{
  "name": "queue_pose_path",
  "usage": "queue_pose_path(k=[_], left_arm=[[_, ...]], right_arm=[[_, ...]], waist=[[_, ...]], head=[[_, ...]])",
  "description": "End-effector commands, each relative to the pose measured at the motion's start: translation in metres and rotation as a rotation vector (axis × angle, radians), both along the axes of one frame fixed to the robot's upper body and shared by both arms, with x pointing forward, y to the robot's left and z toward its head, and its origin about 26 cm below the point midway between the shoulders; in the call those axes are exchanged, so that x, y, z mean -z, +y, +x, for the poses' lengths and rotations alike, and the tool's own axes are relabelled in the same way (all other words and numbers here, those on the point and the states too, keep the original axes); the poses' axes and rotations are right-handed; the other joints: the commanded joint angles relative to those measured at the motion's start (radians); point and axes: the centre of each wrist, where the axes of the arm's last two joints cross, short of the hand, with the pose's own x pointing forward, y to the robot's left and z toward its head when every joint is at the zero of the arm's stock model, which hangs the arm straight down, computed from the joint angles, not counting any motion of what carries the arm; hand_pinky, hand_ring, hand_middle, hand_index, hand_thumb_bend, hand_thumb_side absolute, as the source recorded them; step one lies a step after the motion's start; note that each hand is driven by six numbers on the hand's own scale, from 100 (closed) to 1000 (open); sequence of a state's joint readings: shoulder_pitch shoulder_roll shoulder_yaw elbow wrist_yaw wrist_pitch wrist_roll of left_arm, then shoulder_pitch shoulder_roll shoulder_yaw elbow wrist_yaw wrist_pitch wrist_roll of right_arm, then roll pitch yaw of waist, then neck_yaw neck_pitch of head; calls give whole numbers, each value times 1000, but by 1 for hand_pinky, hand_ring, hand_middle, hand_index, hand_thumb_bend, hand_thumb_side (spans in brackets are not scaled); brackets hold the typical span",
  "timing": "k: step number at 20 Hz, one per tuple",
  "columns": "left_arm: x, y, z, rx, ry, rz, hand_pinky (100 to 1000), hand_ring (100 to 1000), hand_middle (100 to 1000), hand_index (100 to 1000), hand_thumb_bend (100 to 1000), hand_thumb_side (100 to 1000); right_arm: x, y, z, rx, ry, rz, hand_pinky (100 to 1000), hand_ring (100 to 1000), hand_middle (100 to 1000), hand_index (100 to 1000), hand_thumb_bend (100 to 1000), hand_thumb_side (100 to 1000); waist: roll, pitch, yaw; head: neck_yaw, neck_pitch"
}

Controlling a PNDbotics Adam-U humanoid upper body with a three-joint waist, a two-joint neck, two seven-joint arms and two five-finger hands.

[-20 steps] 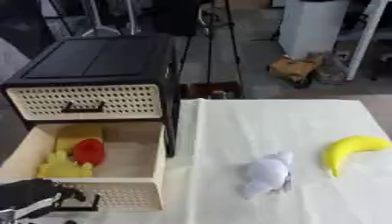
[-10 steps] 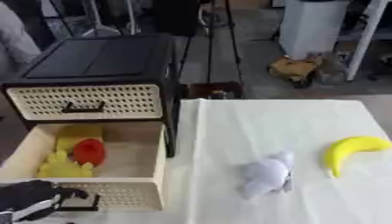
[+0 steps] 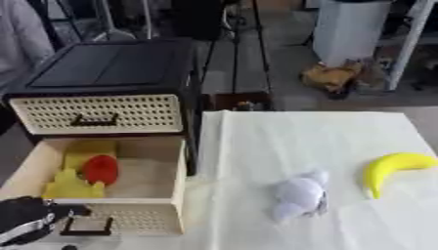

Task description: Pick up objects from table and place into drawer.

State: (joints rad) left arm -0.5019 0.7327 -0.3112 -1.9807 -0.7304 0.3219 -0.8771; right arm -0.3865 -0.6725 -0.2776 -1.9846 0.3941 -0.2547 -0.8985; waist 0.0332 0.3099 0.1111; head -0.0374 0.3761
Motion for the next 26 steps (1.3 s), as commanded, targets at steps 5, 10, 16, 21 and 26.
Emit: queue_pose_path(k=[5, 10, 16, 21, 26], left_arm=[[-43, 15, -2, 42, -166, -128, 100, 100, 100, 924, 100, 510], [-80, 21, -4, 107, -346, -295, 100, 100, 100, 877, 100, 561], [-120, 28, -11, 170, -542, -520, 100, 100, 100, 880, 100, 829], [-129, 51, -16, 194, -668, -654, 100, 100, 166, 894, 139, 891], [-122, 70, -17, 216, -748, -772, 186, 252, 436, 918, 128, 930]], right_arm=[[-8, -1, -5, 4, -34, -23, 708, 729, 621, 746, 100, 936], [-8, 1, -4, 7, -17, -34, 710, 732, 621, 749, 100, 950], [-8, 7, -3, 33, 68, -67, 707, 720, 604, 745, 100, 955], [-6, 10, -2, 80, 188, -127, 709, 715, 591, 743, 137, 970], [10, 8, 4, 165, 379, -247, 777, 783, 685, 822, 296, 1000]], waist=[[-8, -24, 5], [-16, -33, 17], [-24, -37, 36], [-28, -33, 38], [-33, -28, 42]], head=[[-18, 1], [-38, 10], [-68, 22], [-79, 22], [-87, 20]])
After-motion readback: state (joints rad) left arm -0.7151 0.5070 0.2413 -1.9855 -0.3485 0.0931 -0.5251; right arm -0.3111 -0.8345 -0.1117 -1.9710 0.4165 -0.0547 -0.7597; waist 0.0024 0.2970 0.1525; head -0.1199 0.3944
